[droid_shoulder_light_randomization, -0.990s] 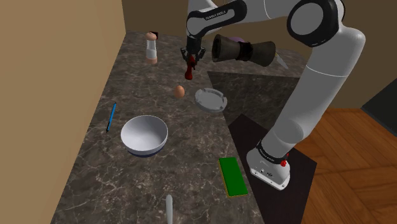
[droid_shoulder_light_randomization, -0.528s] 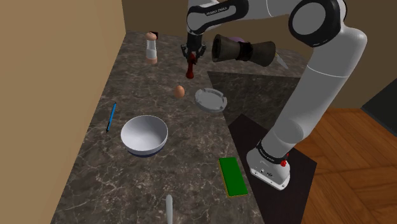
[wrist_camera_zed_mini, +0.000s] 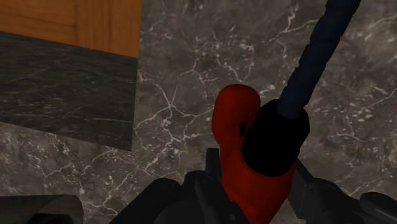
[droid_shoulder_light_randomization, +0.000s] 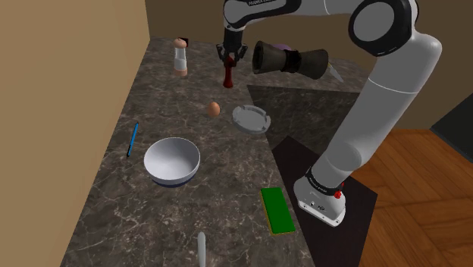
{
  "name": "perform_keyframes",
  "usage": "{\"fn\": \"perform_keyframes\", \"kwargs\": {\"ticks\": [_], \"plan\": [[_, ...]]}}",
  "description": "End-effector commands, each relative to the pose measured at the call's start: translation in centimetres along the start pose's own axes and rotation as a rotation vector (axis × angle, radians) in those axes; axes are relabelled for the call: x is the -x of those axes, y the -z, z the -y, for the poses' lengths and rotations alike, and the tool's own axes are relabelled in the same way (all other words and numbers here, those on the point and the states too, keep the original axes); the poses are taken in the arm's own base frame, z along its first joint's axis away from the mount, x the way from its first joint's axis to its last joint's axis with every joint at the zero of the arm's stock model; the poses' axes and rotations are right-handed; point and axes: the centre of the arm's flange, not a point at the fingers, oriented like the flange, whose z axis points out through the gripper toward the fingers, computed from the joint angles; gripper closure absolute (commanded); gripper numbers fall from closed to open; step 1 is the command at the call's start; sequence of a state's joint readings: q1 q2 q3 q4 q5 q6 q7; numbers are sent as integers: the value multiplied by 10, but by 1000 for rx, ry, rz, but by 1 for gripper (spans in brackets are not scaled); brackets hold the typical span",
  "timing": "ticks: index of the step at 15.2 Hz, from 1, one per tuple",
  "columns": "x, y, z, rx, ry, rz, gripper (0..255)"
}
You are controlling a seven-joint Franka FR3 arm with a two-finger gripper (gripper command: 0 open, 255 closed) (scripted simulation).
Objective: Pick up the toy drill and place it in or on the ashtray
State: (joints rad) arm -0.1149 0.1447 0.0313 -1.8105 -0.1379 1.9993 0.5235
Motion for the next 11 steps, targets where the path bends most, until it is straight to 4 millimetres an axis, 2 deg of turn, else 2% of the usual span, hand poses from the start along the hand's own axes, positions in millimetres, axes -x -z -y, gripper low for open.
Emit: {"fn": "perform_keyframes", "kwargs": {"ticks": [1,8,11], "plan": [[-1,11,-2,0,0,0,255],[-5,43,-5,0,0,0,255],[31,54,-18,0,0,0,255]]}}
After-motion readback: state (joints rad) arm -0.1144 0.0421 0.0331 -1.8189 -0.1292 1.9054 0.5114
